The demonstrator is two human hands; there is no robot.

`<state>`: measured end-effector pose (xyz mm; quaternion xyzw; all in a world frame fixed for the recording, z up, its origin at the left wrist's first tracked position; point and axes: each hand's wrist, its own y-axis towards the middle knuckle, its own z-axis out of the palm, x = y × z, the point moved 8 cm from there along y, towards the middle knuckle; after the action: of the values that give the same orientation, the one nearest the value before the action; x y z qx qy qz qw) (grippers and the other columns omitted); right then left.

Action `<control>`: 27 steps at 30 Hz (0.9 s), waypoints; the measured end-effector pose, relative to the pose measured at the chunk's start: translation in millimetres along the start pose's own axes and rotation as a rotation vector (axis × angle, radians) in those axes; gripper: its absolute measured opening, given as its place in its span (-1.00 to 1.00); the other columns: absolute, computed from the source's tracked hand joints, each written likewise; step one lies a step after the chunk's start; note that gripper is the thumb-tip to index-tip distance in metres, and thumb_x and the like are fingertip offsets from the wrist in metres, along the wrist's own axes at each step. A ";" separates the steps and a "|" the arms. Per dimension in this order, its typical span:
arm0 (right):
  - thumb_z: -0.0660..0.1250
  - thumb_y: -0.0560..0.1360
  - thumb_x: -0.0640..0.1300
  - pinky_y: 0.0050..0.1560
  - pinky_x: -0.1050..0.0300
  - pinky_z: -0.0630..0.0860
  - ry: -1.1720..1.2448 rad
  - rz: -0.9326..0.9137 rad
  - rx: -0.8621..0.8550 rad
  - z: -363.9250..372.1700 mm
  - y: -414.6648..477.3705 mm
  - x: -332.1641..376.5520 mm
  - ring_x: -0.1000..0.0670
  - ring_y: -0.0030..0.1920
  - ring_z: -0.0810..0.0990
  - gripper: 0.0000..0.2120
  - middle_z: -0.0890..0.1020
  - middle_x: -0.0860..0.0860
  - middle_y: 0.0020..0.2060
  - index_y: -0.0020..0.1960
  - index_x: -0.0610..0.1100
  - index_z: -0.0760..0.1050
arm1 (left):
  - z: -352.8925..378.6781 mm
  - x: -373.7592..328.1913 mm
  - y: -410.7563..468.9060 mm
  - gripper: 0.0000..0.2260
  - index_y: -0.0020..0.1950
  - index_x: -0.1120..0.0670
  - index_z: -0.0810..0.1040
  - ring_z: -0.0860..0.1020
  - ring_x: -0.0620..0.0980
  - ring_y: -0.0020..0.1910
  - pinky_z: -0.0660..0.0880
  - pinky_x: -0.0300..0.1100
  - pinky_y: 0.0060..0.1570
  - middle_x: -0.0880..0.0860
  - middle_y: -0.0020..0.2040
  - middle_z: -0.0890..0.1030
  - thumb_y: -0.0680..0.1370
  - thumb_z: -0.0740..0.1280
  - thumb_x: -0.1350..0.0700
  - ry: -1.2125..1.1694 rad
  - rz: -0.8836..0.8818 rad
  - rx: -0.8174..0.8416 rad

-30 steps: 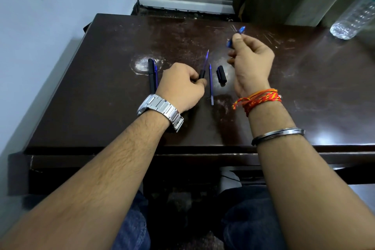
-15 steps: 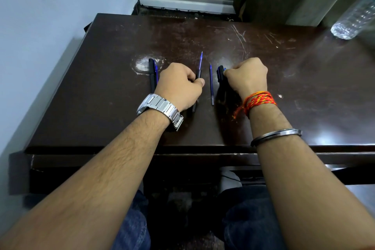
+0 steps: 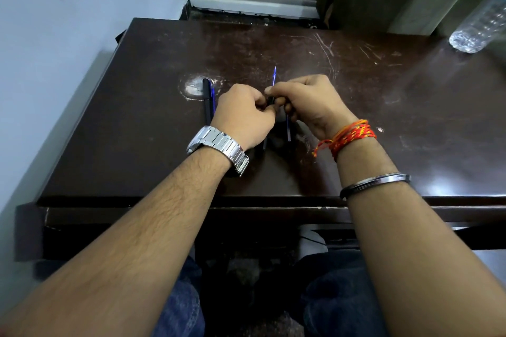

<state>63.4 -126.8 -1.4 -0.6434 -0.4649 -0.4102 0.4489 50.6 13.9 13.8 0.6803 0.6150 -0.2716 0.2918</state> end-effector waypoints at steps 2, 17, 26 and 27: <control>0.48 0.38 -0.18 -0.56 0.27 0.26 0.116 0.017 -0.028 -2.3 0.3 0.1 0.14 -0.59 0.38 -0.83 0.51 0.05 -0.53 -0.36 -0.15 0.58 | 0.8 -1.1 0.2 -0.79 -0.26 0.13 0.65 0.47 -0.05 -0.43 0.26 -0.36 -0.51 -0.03 -0.46 0.53 0.48 0.41 0.03 -0.007 0.008 0.005; 0.49 0.40 -0.02 -0.10 -0.04 0.66 -0.293 -0.130 -0.410 -46.0 1.6 5.3 -0.06 -0.28 0.68 -0.83 0.67 -0.06 -0.37 -0.23 -0.13 0.70 | -0.1 12.2 3.1 -0.77 -0.27 0.19 0.66 0.52 -0.14 -0.45 0.29 -0.42 -0.55 0.09 -0.36 0.66 0.48 0.42 0.06 0.017 -0.116 -0.020; 0.58 0.34 -0.03 0.00 -0.03 0.65 -0.517 -0.065 -0.345 -37.6 -1.0 6.5 -0.12 -0.15 0.71 -0.73 0.70 -0.17 -0.23 -0.15 -0.24 0.69 | 1.9 10.9 2.1 -0.76 -0.28 0.20 0.66 0.47 -0.18 -0.49 0.24 -0.46 -0.61 0.01 -0.47 0.58 0.47 0.43 0.04 0.042 -0.106 0.004; 0.58 0.34 -0.03 -0.01 -0.02 0.65 -0.523 -0.064 -0.346 -37.4 -1.9 7.4 -0.11 -0.16 0.71 -0.72 0.70 -0.17 -0.24 -0.15 -0.24 0.69 | 1.7 11.0 2.2 -0.75 -0.29 0.21 0.66 0.46 -0.17 -0.53 0.25 -0.46 -0.63 0.00 -0.51 0.54 0.47 0.43 0.05 0.036 -0.106 0.006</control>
<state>59.2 -160.7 15.7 -0.7789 -0.5082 -0.3177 0.1847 53.8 20.0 4.8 0.6524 0.6546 -0.2763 0.2637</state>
